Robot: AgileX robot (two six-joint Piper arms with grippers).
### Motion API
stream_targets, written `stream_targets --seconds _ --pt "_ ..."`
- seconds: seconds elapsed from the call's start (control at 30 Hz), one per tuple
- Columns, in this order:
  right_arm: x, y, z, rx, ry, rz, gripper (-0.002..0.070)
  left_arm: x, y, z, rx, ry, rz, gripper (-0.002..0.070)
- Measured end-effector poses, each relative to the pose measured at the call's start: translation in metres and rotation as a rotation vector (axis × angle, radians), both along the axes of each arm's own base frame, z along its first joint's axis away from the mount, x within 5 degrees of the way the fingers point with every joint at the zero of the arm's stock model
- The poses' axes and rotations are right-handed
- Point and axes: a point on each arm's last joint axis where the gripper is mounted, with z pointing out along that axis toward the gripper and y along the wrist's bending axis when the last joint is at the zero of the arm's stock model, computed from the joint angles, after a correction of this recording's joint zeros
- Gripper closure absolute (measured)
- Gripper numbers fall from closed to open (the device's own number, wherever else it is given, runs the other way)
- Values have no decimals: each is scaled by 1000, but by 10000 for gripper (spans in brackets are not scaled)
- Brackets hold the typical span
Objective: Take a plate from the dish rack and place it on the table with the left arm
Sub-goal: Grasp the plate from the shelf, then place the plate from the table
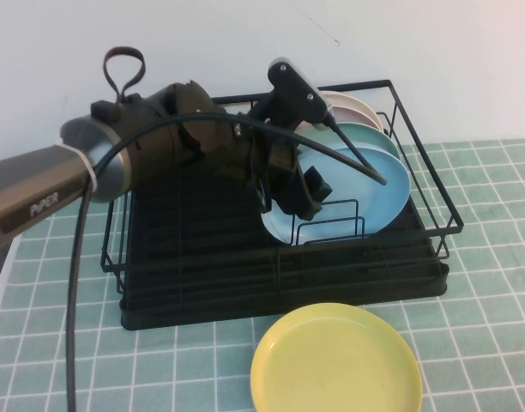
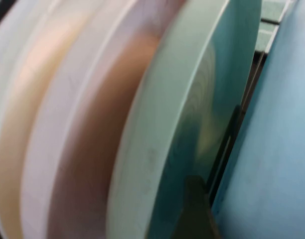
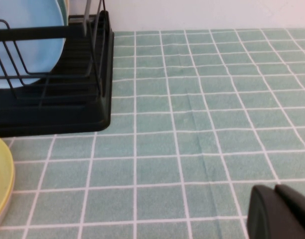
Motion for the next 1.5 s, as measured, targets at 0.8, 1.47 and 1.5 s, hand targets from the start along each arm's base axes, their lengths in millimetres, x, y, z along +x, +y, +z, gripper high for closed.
stream_targets --seconds 0.8,1.47,1.5 --pt "0 0 0 0 0 0 678 -66 25 107 -126 -51 -79 568" --pt "0 0 0 0 0 0 678 -120 62 53 -371 766 63 568" --pt "0 0 0 0 0 0 678 -122 62 43 -371 795 90 568"
